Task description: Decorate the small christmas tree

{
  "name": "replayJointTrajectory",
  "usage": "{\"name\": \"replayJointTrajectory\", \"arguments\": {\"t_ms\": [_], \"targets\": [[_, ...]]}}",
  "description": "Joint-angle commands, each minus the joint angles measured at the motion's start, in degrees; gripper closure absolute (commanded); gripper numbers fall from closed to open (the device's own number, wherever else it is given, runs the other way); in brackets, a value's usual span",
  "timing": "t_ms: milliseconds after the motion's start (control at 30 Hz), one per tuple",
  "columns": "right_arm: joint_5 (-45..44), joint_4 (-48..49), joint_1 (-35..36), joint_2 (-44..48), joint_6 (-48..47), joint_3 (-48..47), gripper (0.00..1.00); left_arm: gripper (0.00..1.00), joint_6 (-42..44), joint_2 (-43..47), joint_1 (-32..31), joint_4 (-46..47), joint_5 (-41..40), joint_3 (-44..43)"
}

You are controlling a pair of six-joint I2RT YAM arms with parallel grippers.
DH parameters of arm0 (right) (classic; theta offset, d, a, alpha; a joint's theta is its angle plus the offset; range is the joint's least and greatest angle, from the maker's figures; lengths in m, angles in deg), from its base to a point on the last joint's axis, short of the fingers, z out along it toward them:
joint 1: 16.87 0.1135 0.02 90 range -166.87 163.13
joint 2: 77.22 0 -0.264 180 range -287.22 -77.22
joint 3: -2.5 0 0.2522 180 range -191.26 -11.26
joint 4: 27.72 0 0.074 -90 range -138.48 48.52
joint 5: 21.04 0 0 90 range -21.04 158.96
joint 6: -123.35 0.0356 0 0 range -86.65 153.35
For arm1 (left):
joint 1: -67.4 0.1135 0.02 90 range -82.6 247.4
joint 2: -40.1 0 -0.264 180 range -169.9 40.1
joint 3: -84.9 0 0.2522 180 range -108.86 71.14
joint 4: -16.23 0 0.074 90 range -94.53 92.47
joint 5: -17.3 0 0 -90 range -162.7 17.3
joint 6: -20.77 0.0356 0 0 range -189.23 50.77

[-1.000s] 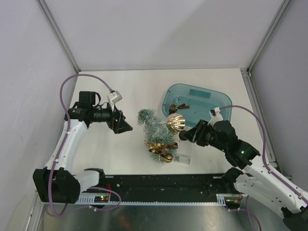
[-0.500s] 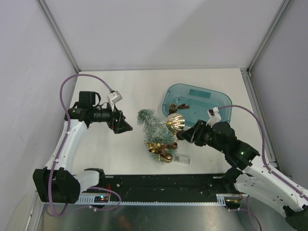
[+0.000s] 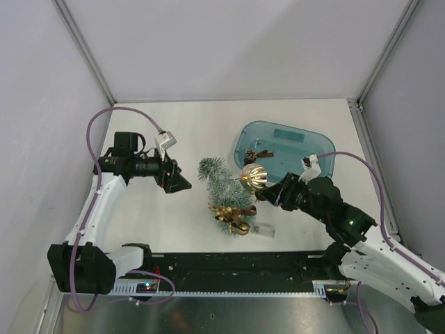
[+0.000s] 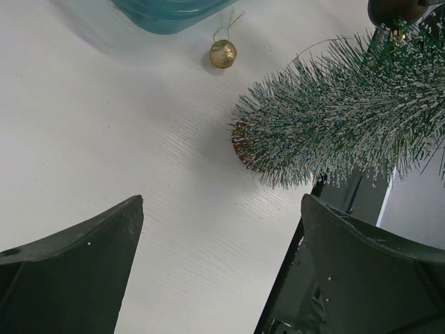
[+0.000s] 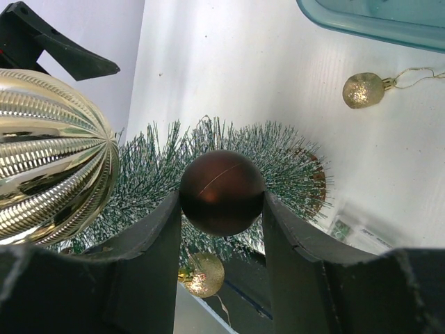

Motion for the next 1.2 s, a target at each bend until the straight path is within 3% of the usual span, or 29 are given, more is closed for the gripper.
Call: {"name": "replayJointTrajectory", "arguments": {"t_ms": [0, 400, 633, 700, 933, 1167], "targets": [[-1.55, 0.48, 0.36, -0.04, 0.54, -2.72, 0.99, 0.01, 0.46, 1.04, 0.24, 0.65, 1.98, -1.98], [-0.81, 0.44, 0.38, -1.09, 0.65, -2.73, 0.98, 0.01, 0.41, 1.13, 0.24, 0.61, 2.36, -2.14], [0.01, 0.56, 0.32, -2.46, -0.3, -3.66, 0.63, 0.0, 0.48, 1.17, 0.25, 0.61, 2.35, -2.0], [-0.17, 0.27, 0.29, -2.35, -0.31, -3.62, 0.57, 0.01, 0.46, 1.13, 0.24, 0.6, 2.32, -1.98], [-0.75, -0.85, 0.27, -1.88, -0.33, -3.7, 0.44, 0.01, 0.52, 1.17, 0.24, 0.65, 2.35, -1.9], [-0.9, -1.68, 0.26, -1.5, -0.39, -3.7, 0.39, 0.01, 0.52, 1.19, 0.26, 0.63, 2.41, -1.89]]}}
